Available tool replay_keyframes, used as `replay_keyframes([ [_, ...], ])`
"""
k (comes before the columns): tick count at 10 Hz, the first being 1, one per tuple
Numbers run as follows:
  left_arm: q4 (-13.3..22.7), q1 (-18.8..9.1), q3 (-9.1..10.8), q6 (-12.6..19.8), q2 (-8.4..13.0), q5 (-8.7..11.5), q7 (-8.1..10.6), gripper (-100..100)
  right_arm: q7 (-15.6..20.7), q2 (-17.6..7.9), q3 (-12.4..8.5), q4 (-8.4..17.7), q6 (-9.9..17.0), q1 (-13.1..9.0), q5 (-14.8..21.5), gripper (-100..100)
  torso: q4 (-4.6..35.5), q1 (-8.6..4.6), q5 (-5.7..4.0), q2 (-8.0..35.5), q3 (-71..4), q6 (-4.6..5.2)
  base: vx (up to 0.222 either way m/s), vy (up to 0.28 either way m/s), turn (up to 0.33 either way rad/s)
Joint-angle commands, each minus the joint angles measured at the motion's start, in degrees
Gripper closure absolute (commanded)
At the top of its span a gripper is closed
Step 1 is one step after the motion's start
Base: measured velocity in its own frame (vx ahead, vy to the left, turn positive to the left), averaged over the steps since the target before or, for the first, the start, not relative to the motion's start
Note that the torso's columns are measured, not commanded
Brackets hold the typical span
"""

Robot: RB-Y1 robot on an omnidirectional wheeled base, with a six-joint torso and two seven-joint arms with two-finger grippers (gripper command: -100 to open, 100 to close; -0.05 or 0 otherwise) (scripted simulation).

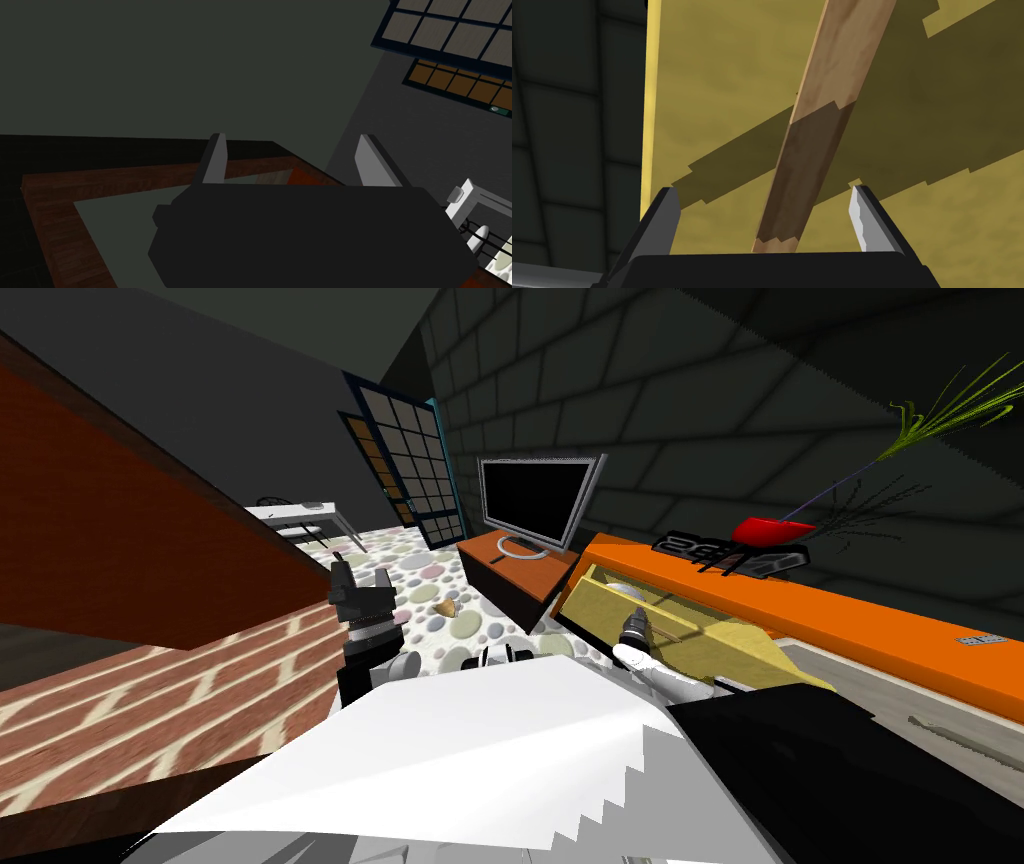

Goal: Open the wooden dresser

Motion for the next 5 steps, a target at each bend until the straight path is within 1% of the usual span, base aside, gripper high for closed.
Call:
replay_keyframes([
  [1,0.0,0.0,0.0,0.0,0.0,0.0,0.0,0,2.25,-2.61,-0.81,-3.09,-1.56,-0.68,-1.07,-100,0.03,0.07,0.02,0.08,0.05,-0.02,0.006,0.025,-0.112],
  [4,0.0,-0.01,0.0,0.0,0.0,0.0,0.0,0,4.69,-5.24,-1.56,-6.19,-3.55,-1.73,-2.23,-100,0.0,-0.01,-0.11,0.14,0.1,0.04,-0.006,0.031,-0.106],
  [5,0.0,-0.01,0.0,0.0,0.0,0.0,0.0,0,4.56,-4.67,-1.43,-6.01,-3.11,-1.41,-2.35,-100,0.07,0.13,0.07,0.17,0.08,-0.01,-0.006,0.011,-0.019],
])
